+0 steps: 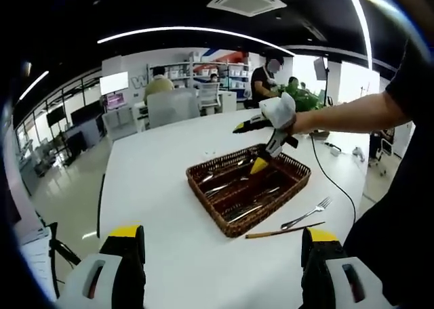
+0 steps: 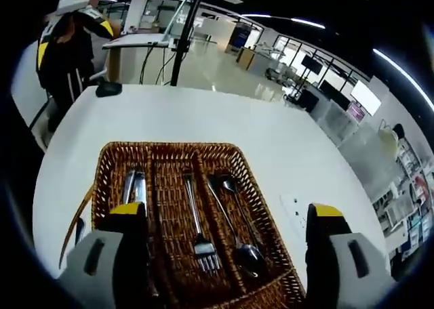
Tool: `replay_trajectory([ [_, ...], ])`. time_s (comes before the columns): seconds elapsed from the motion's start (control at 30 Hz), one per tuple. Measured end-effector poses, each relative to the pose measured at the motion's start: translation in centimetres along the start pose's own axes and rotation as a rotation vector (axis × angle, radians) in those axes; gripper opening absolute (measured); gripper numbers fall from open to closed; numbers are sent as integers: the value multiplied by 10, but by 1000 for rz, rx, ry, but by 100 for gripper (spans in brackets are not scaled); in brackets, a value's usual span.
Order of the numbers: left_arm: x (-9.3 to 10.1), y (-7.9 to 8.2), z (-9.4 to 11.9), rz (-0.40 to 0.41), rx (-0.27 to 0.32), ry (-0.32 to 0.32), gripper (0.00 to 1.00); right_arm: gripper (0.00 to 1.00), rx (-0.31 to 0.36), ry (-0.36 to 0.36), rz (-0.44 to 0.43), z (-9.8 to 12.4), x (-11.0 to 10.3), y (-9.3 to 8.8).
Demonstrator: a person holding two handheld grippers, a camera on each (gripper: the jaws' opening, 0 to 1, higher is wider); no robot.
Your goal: Arrange the knives, forks, and spoons in their matching storage slots by inserting each utensil handle-first until every utensil is classified and aligned in the correct compartment
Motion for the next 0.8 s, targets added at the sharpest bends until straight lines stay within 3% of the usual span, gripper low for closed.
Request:
replay_trajectory([
  [0.4, 3, 20, -21, -36, 46, -33, 100, 99, 120, -143, -175, 75, 7, -5],
  [0.8, -3, 30, -31, -58, 77, -44, 100, 99, 152, -242, -320, 141, -19, -41],
])
Point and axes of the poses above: the point that each gripper's makers call its tool centre point, and the gripper's own axes: z roughly backward along the fingers, x roughly to its right, y roughly out of its top, the point moved 6 cm from there along z, roughly backward along the fingers, and after that the axes turned 5 degrees about -z, right-handed, at the moved point
